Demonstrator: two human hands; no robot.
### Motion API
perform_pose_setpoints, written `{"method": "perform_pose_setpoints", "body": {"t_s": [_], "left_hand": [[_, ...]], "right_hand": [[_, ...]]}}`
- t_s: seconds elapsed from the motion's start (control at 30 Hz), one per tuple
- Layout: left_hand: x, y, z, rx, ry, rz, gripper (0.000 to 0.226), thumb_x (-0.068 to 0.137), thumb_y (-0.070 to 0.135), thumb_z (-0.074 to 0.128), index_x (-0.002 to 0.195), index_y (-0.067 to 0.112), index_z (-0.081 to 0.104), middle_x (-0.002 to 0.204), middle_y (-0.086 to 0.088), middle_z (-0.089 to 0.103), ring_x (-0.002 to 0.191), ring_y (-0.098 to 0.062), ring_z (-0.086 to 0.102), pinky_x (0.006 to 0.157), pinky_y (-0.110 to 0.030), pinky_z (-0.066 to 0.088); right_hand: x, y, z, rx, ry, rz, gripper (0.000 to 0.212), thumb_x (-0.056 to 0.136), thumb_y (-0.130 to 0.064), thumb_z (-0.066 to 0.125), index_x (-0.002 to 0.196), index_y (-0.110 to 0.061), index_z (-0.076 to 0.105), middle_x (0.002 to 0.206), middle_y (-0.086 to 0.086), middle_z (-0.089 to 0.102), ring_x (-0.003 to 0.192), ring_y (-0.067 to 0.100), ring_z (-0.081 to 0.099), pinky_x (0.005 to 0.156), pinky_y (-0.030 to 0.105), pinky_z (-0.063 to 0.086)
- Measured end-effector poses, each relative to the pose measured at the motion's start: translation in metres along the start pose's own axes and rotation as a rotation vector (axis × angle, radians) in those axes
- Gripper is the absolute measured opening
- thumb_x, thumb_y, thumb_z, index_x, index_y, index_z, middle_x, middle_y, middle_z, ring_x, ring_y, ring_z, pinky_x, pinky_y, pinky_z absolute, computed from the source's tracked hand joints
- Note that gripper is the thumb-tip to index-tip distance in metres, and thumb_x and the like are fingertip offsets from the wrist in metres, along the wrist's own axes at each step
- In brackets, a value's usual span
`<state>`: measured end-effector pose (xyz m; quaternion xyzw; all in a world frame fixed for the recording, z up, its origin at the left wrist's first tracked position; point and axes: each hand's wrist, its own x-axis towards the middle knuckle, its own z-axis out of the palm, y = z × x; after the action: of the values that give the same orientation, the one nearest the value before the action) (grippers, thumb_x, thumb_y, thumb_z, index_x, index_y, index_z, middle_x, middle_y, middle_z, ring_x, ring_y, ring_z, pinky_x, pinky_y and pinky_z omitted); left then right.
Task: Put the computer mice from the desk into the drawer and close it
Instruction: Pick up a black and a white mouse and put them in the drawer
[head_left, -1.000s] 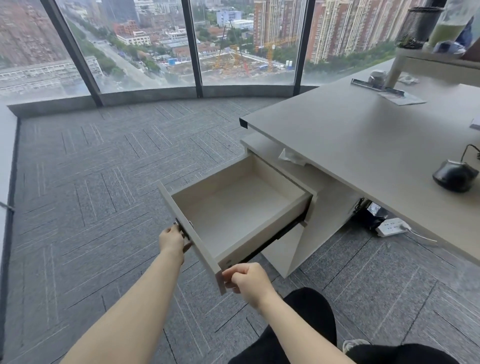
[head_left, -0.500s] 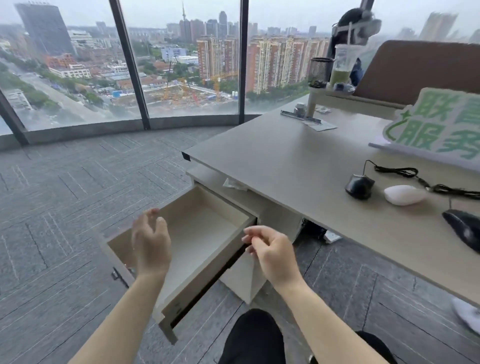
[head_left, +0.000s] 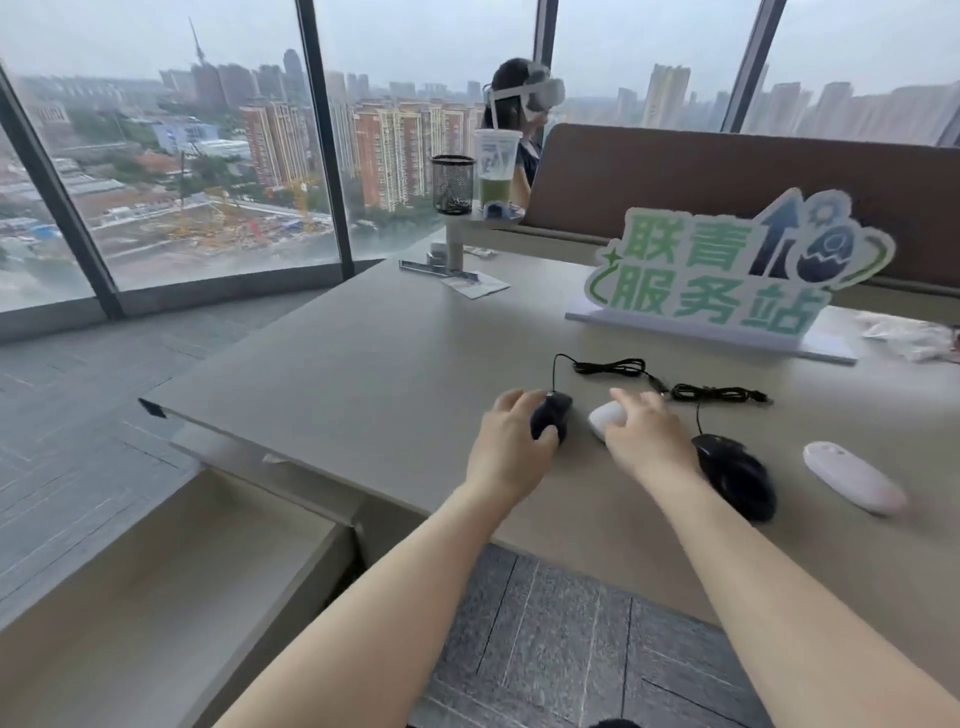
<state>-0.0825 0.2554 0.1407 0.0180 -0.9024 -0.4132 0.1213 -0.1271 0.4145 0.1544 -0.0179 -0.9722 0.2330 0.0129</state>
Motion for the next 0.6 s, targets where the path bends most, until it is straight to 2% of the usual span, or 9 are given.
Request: {"method": "perform_pose_setpoints", "body": {"t_s": [0.1, 0.17, 0.23, 0.3, 0.37, 0.5, 0.6], "left_hand": [[0.024, 0.004, 0.025, 0.186, -0.073, -0.031, 0.049, 0.087, 0.036, 0.053, 0.136, 0.036, 0.047, 0.148, -0.001, 0.037, 0.126, -0.031, 0.041, 0.098, -0.035, 0.038], [0.035, 0.002, 0.033, 0.309, -0.075, -0.038, 0.048, 0.086, 0.041, 0.052, 0.133, 0.039, 0.048, 0.145, -0.004, 0.04, 0.122, -0.033, 0.044, 0.097, -0.037, 0.038], [0.042, -0.003, 0.034, 0.332, -0.033, -0.064, 0.044, 0.083, 0.038, 0.052, 0.127, 0.038, 0.052, 0.134, -0.006, 0.05, 0.117, -0.033, 0.047, 0.094, -0.038, 0.039], [0.045, -0.008, 0.031, 0.343, 0.024, -0.106, 0.039, 0.081, 0.033, 0.052, 0.12, 0.032, 0.053, 0.122, -0.01, 0.057, 0.111, -0.035, 0.049, 0.089, -0.038, 0.04], [0.041, -0.014, 0.023, 0.364, 0.071, -0.145, 0.039, 0.079, 0.032, 0.053, 0.117, 0.026, 0.049, 0.114, -0.013, 0.058, 0.107, -0.036, 0.05, 0.084, -0.039, 0.04], [0.023, -0.03, -0.012, 0.227, 0.179, -0.231, 0.052, 0.076, 0.036, 0.058, 0.124, 0.022, 0.044, 0.115, -0.014, 0.057, 0.108, -0.035, 0.048, 0.09, -0.04, 0.042], [-0.002, -0.034, -0.055, 0.03, 0.357, -0.17, 0.054, 0.074, 0.034, 0.063, 0.123, 0.017, 0.046, 0.115, -0.014, 0.06, 0.107, -0.033, 0.048, 0.092, -0.041, 0.041]], "right_hand": [[0.019, 0.003, 0.004, -0.105, -0.075, 0.021, 0.047, 0.097, -0.043, 0.034, 0.143, -0.037, 0.044, 0.152, 0.006, 0.033, 0.132, 0.035, 0.038, 0.106, 0.043, 0.035], [0.027, 0.006, 0.009, -0.131, -0.08, 0.031, 0.042, 0.096, -0.047, 0.033, 0.131, -0.035, 0.052, 0.146, 0.006, 0.038, 0.128, 0.035, 0.038, 0.103, 0.044, 0.038], [0.028, 0.007, 0.014, -0.146, -0.029, 0.03, 0.033, 0.095, -0.048, 0.038, 0.116, -0.029, 0.056, 0.138, 0.005, 0.045, 0.12, 0.037, 0.042, 0.097, 0.042, 0.04], [0.021, 0.009, 0.017, -0.171, 0.035, 0.021, 0.02, 0.094, -0.039, 0.047, 0.105, -0.025, 0.055, 0.13, 0.006, 0.049, 0.112, 0.038, 0.046, 0.091, 0.041, 0.04], [0.014, 0.013, 0.021, -0.183, 0.081, -0.004, 0.011, 0.092, -0.024, 0.05, 0.102, -0.021, 0.052, 0.123, 0.009, 0.052, 0.106, 0.038, 0.048, 0.085, 0.04, 0.038], [-0.002, 0.012, 0.018, -0.012, 0.111, -0.062, 0.03, 0.084, -0.011, 0.049, 0.114, -0.016, 0.049, 0.124, 0.014, 0.054, 0.105, 0.038, 0.047, 0.086, 0.04, 0.037], [-0.024, -0.007, 0.012, 0.241, 0.193, -0.135, 0.035, 0.083, -0.008, 0.056, 0.118, -0.012, 0.05, 0.121, 0.017, 0.057, 0.096, 0.03, 0.041, 0.089, 0.04, 0.038]]}}
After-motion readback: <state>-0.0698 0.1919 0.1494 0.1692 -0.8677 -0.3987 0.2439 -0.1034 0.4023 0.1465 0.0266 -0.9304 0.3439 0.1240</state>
